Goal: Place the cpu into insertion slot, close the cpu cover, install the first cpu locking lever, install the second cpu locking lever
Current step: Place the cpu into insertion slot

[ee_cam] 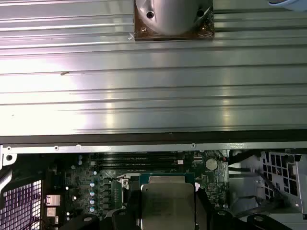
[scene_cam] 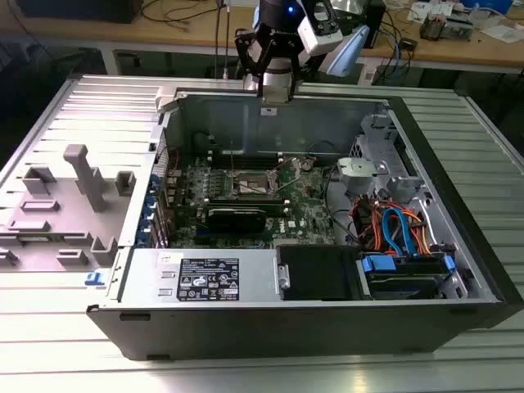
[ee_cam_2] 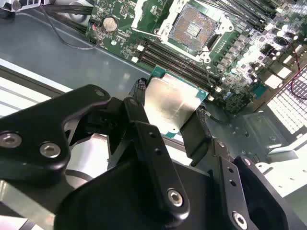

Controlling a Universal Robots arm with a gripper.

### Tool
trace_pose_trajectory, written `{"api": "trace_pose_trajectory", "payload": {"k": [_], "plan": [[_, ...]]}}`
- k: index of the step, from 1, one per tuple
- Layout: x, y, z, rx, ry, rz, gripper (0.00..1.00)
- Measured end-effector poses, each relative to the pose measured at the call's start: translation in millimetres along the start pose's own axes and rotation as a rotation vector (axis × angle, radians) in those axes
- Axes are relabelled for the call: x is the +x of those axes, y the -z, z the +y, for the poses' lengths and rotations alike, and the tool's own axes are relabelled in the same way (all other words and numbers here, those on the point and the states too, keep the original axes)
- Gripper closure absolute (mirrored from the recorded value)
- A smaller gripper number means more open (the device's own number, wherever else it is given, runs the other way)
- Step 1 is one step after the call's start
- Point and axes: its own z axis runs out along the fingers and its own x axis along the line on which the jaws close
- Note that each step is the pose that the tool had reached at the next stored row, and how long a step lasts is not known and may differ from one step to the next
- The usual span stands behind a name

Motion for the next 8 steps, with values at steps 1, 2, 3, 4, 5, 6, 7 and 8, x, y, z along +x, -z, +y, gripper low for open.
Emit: {"api": "trace_pose_trajectory", "payload": {"k": [1,2,3,4,5,6,7,8], "plan": [[0.0,0.0,0.0,0.0001,0.000,0.0000,0.46],[0.0,0.0,0.0,0.0000,0.000,0.0000,0.46],[0.0,0.0,0.0,0.0001,0.000,0.0000,0.46],[0.0,0.0,0.0,0.0000,0.000,0.0000,0.46],[0.0,0.0,-0.1,0.0000,0.000,0.0000,0.46],[0.0,0.1,-0.2,0.0002,0.000,0.0001,0.46],[0.0,0.0,-0.4,0.0000,0.000,0.0000,0.46],[0.0,0.1,-0.6,0.0000,0.000,0.0000,0.46]]}}
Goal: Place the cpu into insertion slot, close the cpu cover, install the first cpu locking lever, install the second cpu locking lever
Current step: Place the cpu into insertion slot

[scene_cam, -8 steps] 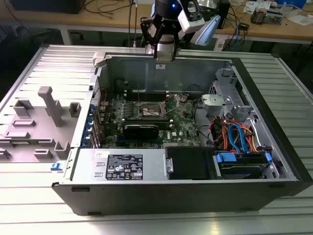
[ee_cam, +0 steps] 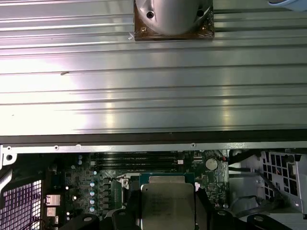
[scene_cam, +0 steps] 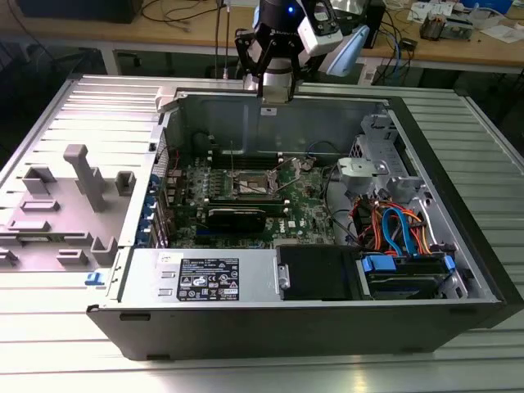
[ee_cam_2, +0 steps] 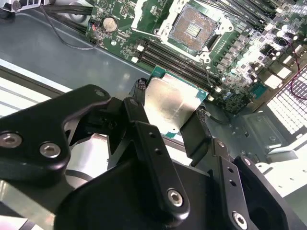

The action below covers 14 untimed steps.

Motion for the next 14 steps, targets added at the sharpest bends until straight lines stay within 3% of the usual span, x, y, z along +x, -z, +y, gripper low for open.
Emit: {"api": "trace_pose_trajectory", "payload": {"k": [7,14], "plan": [[0.0,0.0,-0.8,-0.0001,-0.008,-0.0007,0.46],[-0.1,-0.4,-1.0,-0.0010,-0.062,-0.0055,0.46]]}}
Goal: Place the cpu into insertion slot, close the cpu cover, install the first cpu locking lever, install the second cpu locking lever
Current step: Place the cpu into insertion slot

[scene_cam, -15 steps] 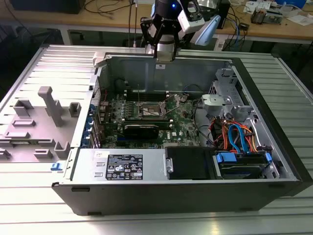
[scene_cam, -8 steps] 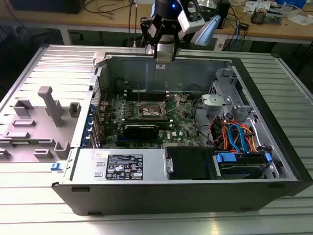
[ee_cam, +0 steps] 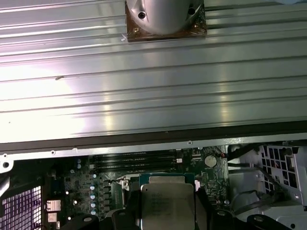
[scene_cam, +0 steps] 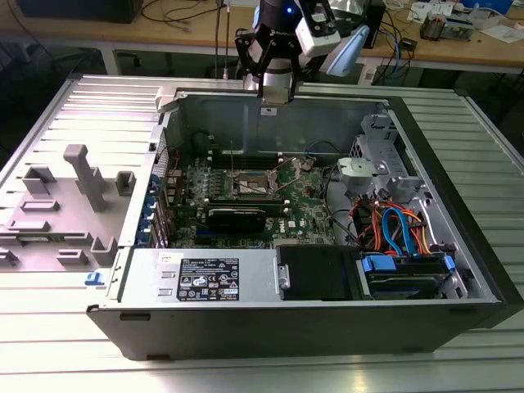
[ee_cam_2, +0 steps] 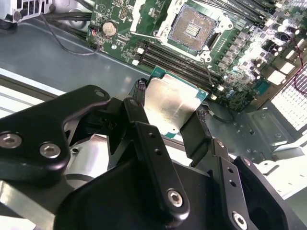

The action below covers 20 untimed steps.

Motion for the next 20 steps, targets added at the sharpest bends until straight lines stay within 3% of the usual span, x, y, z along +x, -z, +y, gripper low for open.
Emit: {"api": "trace_pose_trajectory", "payload": {"k": [12,20], "plan": [[0.0,0.0,0.0,-0.0002,-0.010,-0.0010,0.46],[0.0,-0.8,-0.1,-0.0018,-0.096,-0.0086,0.46]]}}
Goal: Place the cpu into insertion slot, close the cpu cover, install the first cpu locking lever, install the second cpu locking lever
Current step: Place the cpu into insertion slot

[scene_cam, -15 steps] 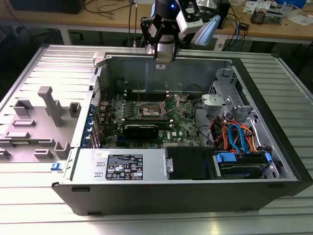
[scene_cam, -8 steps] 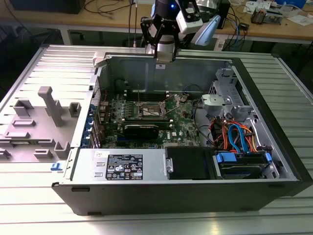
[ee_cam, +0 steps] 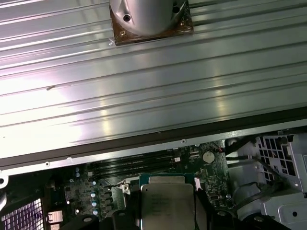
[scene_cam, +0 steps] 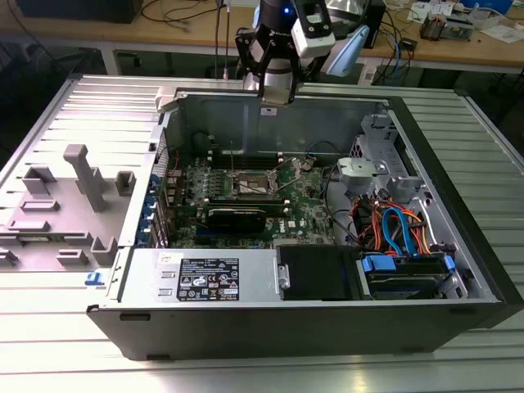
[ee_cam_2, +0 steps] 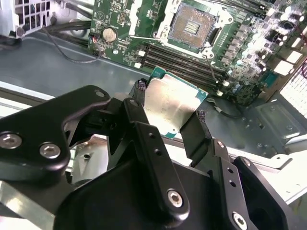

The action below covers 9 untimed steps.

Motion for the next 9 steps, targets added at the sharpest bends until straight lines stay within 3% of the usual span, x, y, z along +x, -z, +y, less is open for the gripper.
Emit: {"api": "trace_pose_trajectory", "payload": {"k": [9], "plan": [[0.0,-0.1,0.0,-0.0002,-0.008,-0.0007,0.46]]}}
